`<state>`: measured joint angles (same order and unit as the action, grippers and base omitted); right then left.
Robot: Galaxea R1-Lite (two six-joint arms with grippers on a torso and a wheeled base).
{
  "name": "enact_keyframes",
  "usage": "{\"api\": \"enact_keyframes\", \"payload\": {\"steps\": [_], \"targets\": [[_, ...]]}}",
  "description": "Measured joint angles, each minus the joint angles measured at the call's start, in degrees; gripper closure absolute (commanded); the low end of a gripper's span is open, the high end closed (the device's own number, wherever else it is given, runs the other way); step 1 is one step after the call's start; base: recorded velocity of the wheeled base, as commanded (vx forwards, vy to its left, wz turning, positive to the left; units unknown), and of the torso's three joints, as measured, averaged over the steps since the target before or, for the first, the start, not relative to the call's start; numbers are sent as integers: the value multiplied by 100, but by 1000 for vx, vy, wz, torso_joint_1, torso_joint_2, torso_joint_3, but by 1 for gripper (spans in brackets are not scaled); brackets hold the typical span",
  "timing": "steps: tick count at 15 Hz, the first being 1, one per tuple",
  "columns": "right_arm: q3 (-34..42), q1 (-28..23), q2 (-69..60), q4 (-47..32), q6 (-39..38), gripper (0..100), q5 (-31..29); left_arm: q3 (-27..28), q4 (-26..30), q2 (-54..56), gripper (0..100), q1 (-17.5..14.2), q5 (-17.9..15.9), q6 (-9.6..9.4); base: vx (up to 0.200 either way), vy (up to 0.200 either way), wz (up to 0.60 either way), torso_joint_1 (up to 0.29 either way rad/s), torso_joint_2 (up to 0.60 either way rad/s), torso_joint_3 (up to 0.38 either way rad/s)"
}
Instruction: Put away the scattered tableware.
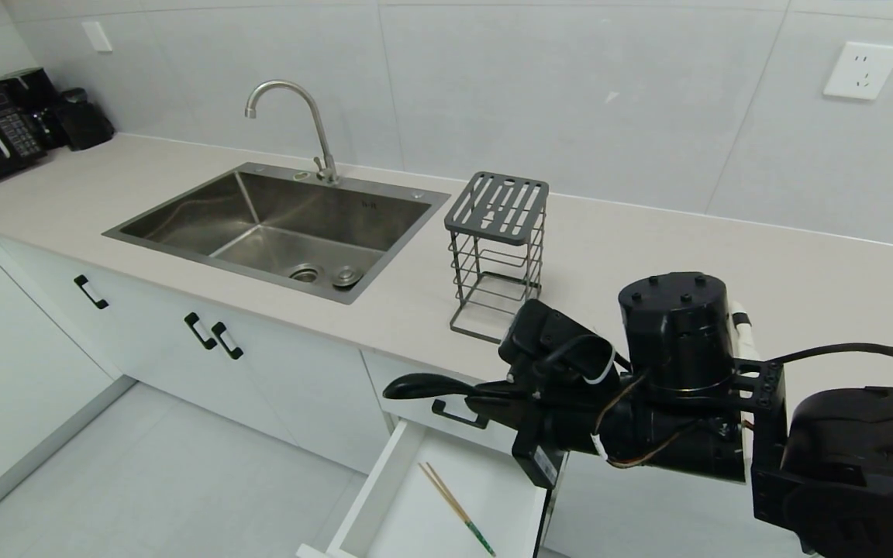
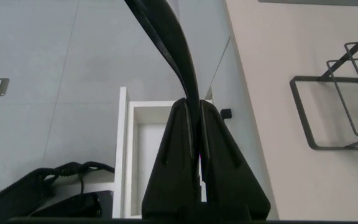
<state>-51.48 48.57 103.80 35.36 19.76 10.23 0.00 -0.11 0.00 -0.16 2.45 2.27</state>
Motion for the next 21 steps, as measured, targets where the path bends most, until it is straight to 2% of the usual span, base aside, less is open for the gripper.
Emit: {"api": "enact_keyframes", "payload": {"steps": [10, 18, 21], "targets": [[-100, 0, 74, 5, -2, 100, -33, 0, -10, 0, 0, 0, -2, 0, 0, 0, 0, -138, 277, 137], [-102, 116, 79, 2, -15, 100, -27, 0, -7, 0, 0, 2, 0, 0, 0, 0, 0, -253, 497, 240], [-144, 256, 96, 2, -26, 100, -18, 0, -2, 0, 0, 0, -2, 0, 0, 0, 0, -113, 225, 110]]}}
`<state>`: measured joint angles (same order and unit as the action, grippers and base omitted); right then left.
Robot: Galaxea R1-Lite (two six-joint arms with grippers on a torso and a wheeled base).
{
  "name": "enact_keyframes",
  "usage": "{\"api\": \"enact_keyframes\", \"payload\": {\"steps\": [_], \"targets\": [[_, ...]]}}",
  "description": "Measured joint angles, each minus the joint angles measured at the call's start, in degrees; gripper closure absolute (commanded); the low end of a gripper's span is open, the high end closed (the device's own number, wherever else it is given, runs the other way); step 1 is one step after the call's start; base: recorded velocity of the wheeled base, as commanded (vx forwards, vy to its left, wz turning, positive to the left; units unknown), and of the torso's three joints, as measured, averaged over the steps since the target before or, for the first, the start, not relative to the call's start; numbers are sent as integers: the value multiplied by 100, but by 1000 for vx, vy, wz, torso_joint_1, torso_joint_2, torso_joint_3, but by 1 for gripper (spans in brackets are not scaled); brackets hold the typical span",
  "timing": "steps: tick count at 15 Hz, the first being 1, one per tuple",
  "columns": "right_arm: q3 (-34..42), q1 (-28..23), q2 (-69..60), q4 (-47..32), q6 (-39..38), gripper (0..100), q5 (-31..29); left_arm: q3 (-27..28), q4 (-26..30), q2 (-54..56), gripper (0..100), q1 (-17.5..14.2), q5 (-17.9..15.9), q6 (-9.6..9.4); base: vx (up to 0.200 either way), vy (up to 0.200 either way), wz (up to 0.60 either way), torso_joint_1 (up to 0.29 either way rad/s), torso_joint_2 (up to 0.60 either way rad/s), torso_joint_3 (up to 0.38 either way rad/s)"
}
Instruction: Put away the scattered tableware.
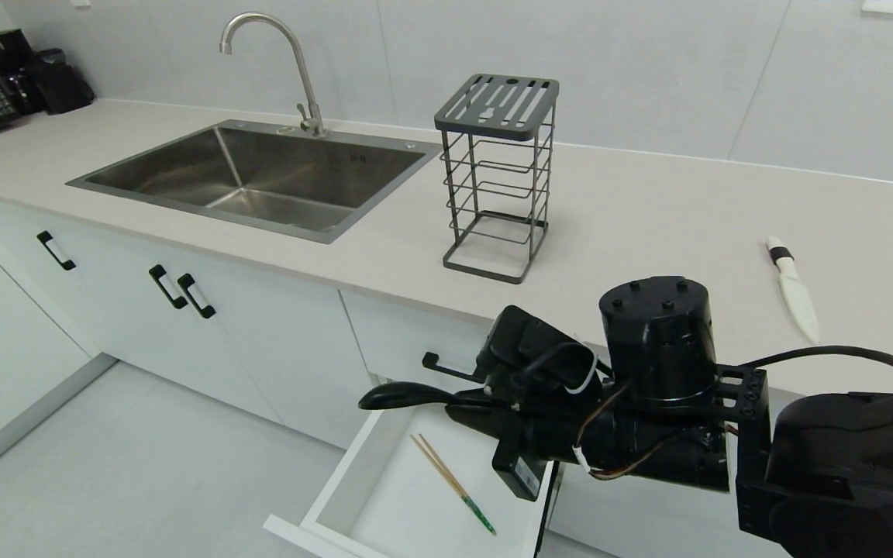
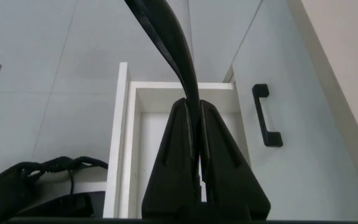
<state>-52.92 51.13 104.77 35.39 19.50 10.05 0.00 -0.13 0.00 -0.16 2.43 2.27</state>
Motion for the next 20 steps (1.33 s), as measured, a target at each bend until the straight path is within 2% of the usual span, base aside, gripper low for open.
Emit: {"api": "enact_keyframes", "payload": {"steps": [11, 20], "targets": [[-267, 223, 91, 0, -289, 100, -11, 5, -2, 0, 0, 0, 0, 0, 0, 0, 0, -5, 11, 6], [-300, 229, 91, 0, -330, 100, -22, 0, -2, 0, 0, 0, 0, 0, 0, 0, 0, -220, 421, 201]]}}
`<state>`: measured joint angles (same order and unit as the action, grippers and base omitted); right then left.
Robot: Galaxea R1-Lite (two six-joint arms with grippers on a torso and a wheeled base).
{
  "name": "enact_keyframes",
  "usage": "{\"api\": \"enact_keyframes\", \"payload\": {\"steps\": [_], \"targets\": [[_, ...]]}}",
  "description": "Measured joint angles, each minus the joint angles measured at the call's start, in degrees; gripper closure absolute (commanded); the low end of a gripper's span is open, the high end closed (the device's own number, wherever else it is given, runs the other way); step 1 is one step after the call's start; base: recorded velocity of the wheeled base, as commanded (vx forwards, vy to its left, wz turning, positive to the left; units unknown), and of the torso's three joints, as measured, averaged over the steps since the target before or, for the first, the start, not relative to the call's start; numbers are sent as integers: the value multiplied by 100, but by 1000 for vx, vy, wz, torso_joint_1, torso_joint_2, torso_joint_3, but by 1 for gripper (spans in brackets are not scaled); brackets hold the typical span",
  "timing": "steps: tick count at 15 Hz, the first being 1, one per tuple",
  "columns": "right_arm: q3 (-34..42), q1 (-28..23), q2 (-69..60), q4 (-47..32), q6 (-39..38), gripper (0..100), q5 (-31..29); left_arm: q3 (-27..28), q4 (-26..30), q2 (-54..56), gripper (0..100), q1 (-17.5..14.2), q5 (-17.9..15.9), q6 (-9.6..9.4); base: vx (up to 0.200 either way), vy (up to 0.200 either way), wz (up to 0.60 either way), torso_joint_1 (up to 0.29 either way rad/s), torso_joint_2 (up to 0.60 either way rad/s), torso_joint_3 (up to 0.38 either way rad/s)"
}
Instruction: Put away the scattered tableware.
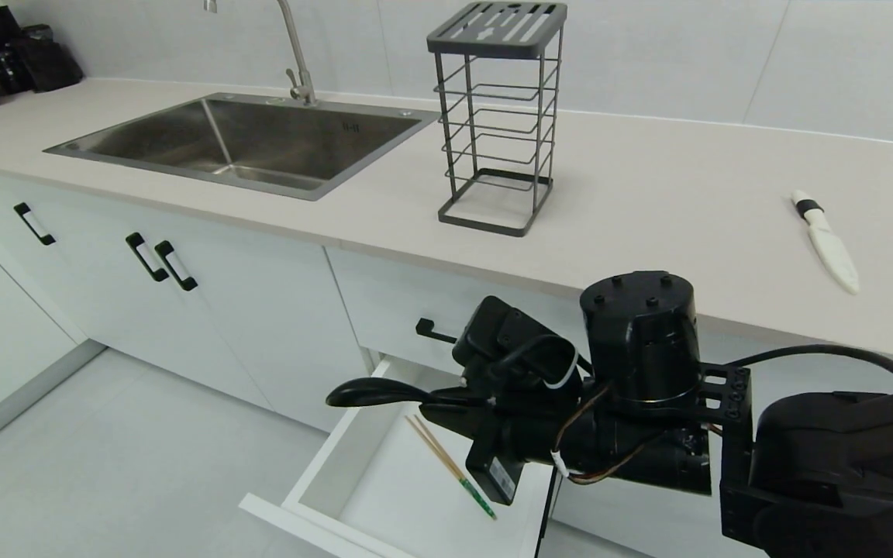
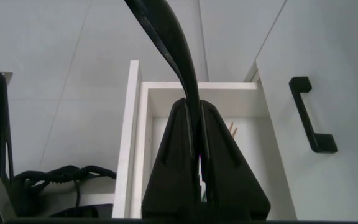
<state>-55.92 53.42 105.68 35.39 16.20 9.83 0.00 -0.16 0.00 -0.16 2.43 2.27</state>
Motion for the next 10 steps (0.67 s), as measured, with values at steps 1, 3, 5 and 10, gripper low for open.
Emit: {"api": "enact_keyframes", "payload": {"steps": [1, 3, 5, 10], "targets": [[-9, 0, 0, 0, -2, 100, 0, 0, 5, 0, 0, 0, 2, 0, 0, 0, 0, -251, 442, 198], [-11, 0, 0, -2, 0, 100, 0, 0, 2, 0, 0, 0, 0, 0, 0, 0, 0, -249, 390, 142], [-11, 0, -2, 2, -9, 100, 7, 0, -2, 0, 0, 0, 0, 0, 0, 0, 0, -254, 361, 137], [7, 5, -98, 2, -22, 100, 16, 2, -9, 0, 0, 0, 2, 0, 0, 0, 0, -210, 323, 123]]}}
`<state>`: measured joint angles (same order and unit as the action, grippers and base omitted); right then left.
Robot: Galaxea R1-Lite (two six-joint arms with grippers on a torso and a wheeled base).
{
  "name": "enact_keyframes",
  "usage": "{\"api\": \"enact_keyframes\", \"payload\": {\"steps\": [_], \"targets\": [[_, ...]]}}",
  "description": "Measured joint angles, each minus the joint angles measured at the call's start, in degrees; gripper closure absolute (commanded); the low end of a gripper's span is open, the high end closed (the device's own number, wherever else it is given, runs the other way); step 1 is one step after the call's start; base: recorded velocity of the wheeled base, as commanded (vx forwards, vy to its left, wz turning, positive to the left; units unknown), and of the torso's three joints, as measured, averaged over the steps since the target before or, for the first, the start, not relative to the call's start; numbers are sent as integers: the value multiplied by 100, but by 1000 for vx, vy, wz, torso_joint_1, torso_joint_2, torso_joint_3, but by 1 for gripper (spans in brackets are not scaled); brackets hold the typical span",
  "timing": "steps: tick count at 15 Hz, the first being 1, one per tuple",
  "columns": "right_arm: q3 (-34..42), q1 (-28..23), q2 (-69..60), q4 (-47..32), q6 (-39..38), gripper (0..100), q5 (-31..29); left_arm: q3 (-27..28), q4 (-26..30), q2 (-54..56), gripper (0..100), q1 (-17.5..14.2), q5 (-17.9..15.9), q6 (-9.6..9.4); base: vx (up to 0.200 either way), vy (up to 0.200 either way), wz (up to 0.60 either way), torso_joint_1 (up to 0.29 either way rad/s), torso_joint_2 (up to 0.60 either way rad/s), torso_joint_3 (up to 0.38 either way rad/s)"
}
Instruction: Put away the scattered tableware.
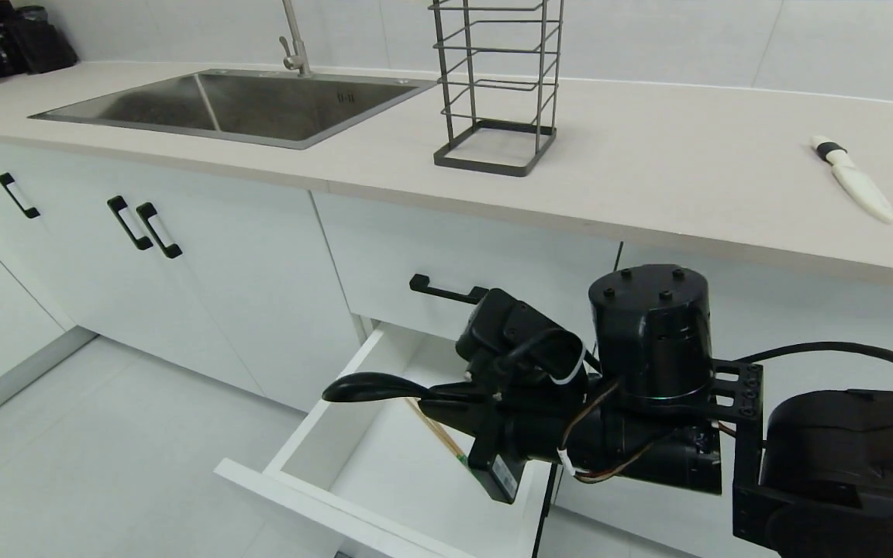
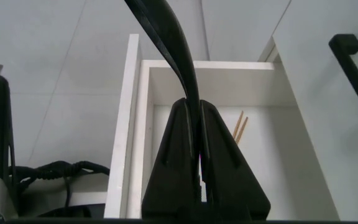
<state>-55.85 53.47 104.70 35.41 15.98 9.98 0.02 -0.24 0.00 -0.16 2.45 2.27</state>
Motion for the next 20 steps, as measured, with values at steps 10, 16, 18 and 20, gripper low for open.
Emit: {"api": "enact_keyframes", "payload": {"steps": [10, 16, 18, 20], "targets": [[11, 265, -90, 375, -685, 100, -74, -2, 9, 0, 0, 0, 0, 0, 0, 0, 0, -11, 91, 40], [-1061, 566, 907, 372, -720, 100, -642, 0, 9, 0, 0, 0, 0, 0, 0, 0, 0, 0, 0, 0], [-1504, 629, 1354, 325, -720, 100, -844, -2, 11, 0, 0, 0, 0, 0, 0, 0, 0, 0, 0, 0], [-1782, 625, 1663, 158, -723, 100, -914, -2, 9, 0, 0, 0, -2, 0, 0, 0, 0, 0, 0, 0]]}}
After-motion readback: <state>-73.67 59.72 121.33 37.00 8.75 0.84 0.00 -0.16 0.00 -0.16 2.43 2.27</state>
